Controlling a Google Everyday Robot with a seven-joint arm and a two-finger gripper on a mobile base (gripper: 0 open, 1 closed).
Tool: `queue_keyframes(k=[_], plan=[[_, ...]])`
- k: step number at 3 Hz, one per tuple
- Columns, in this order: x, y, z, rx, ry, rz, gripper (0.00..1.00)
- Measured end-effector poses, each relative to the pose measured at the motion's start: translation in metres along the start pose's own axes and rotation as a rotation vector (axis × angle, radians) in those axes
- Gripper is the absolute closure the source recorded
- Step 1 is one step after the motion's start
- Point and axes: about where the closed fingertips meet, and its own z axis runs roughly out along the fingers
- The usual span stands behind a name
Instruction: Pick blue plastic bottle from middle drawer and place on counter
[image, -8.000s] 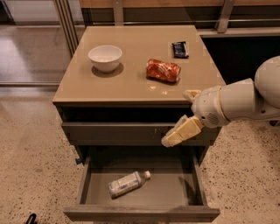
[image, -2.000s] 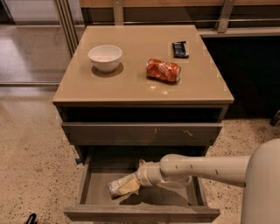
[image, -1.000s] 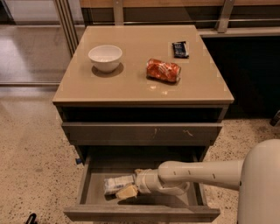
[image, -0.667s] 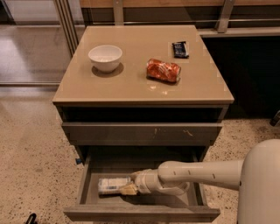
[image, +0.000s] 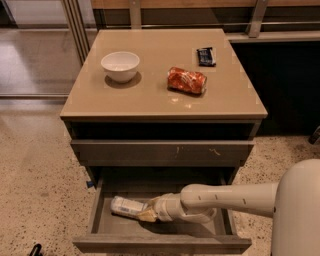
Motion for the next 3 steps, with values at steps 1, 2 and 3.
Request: queue_keyframes(k=[1, 2, 3], plan=[[0.0, 0.0, 0.0, 0.0, 0.0, 0.0, 1.0], [0.0, 0.0, 0.0, 0.0, 0.0, 0.0, 1.0], [-0.016, 0.014, -0.02, 0.038, -0.048, -0.032, 1.0]])
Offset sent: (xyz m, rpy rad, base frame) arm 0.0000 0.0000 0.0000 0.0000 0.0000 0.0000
